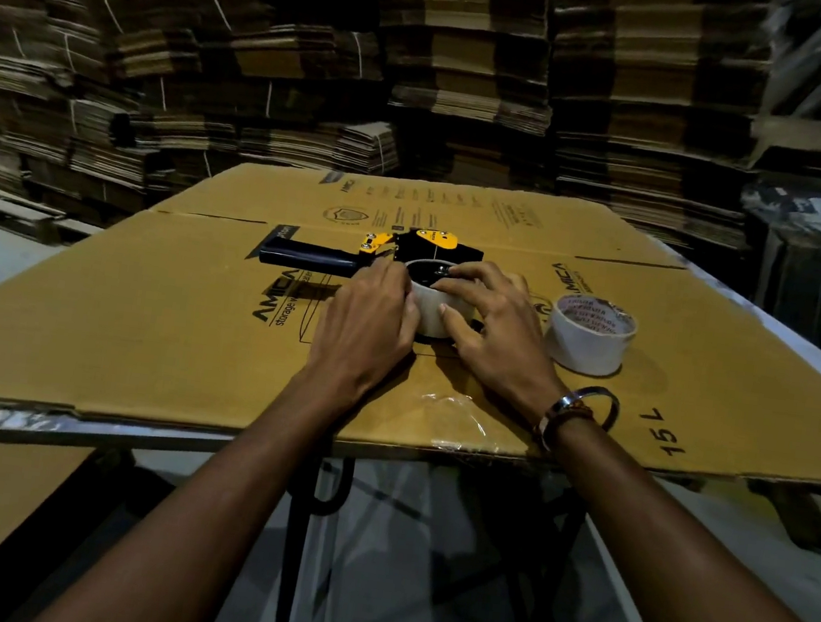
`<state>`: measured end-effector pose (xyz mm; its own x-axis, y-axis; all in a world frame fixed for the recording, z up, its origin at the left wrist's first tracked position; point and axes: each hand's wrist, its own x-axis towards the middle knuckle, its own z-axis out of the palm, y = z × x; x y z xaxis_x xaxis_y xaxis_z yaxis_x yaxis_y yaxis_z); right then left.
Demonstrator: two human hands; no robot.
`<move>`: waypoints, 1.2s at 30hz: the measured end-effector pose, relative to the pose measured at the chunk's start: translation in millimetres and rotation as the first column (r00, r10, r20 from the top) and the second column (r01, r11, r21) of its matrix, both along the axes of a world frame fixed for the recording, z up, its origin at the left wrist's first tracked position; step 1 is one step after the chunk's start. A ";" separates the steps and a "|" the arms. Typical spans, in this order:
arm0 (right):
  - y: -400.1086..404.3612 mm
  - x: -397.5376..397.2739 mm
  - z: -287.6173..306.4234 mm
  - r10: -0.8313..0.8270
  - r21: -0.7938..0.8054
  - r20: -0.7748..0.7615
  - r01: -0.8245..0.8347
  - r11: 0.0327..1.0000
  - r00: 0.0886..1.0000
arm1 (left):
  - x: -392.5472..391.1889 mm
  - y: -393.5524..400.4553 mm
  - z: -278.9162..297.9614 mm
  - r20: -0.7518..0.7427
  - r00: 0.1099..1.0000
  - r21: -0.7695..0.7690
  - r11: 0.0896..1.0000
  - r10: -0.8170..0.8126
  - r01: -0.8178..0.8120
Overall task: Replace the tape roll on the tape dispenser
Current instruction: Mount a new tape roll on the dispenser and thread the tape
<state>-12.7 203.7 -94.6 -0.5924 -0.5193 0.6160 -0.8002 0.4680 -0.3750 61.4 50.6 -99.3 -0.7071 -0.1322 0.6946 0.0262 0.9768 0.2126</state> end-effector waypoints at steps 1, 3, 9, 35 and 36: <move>-1.9 0.2 0.6 0.003 0.006 -0.012 -0.003 1.000 1.000 | -0.2 -0.3 -0.5 0.000 1.000 -0.013 1.000 0.023 -0.023; -7.4 0.5 2.4 0.009 0.031 -0.052 -0.008 0.999 0.999 | -0.3 0.3 -0.6 0.005 0.998 -0.016 0.998 0.063 -0.063; -24.9 -2.8 4.2 0.045 0.059 -0.072 -0.041 0.997 0.996 | 1.3 0.4 -0.8 0.070 0.992 -0.012 0.994 0.106 -0.106; -18.9 -16.9 1.0 0.200 -0.132 0.177 -0.178 0.975 0.964 | -0.6 -14.7 -1.2 0.108 0.982 0.286 0.951 -0.153 0.116; -18.9 -17.0 0.8 0.203 -0.136 0.177 -0.181 0.974 0.963 | -0.6 -16.6 -1.6 0.111 0.980 0.303 0.944 -0.167 0.127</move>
<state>-29.6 184.9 -93.8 -0.5998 -0.5654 0.5662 -0.7802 0.2563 -0.5705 60.8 34.1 -101.0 -0.8178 -0.2029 0.5386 0.1165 0.8580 0.5002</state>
